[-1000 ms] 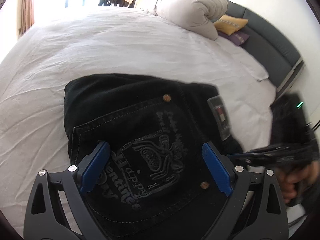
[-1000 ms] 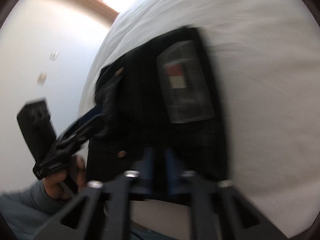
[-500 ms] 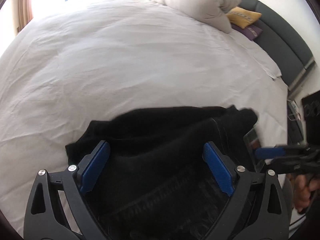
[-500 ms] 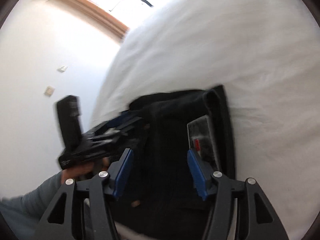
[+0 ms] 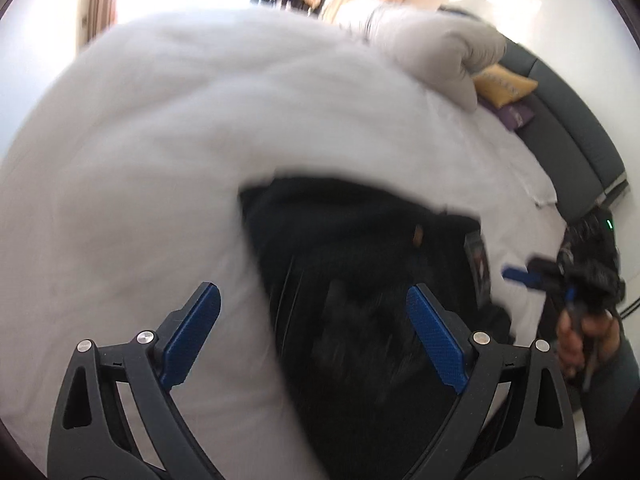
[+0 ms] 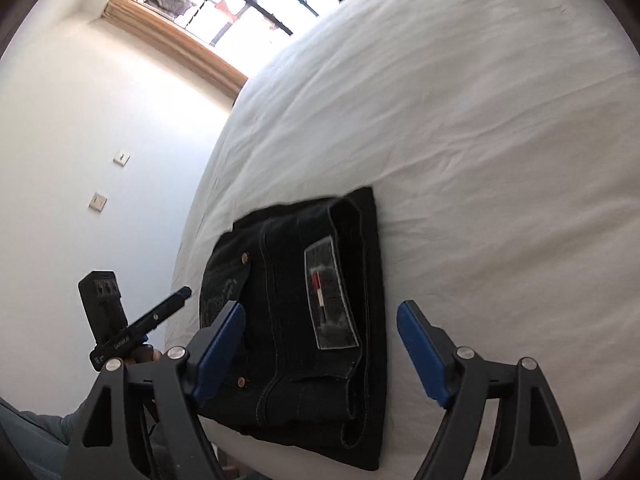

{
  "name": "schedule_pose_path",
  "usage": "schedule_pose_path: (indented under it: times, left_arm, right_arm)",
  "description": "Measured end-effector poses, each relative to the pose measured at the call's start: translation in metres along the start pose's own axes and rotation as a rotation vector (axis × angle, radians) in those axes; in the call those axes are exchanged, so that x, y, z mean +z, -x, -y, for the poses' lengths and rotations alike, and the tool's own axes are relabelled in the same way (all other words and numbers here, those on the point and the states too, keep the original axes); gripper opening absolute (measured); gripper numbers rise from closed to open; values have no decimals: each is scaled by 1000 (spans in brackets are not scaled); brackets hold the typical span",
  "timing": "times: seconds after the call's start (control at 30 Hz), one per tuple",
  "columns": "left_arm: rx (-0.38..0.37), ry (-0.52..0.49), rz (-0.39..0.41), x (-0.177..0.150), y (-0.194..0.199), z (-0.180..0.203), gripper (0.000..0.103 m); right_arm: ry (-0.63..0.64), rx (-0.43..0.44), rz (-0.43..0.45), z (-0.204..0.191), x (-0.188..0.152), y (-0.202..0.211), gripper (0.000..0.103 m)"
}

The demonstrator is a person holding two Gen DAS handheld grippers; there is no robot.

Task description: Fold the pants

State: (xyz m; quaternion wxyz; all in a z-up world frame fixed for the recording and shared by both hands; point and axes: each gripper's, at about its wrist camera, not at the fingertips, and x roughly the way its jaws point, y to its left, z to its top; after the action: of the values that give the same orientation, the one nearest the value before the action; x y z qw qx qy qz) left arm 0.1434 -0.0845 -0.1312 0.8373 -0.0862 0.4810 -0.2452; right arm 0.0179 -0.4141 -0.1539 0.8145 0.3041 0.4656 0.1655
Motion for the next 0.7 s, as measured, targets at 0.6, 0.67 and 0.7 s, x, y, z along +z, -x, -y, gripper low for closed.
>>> schedule_pose_path:
  times: [0.6,0.67,0.7]
  left_arm:
    - [-43,-39,-159,-3,-45,44,29]
    - [-57,-26,-155,0,-39,45,24]
    - [-62,-19,-153,1,-36,44,21]
  right_arm:
    - [122,-204,-135,-29,-3,-51,26]
    - [191,-238,-118,-53,-4,-47,21]
    - [204,-233,-110,-60,-3,-44,19]
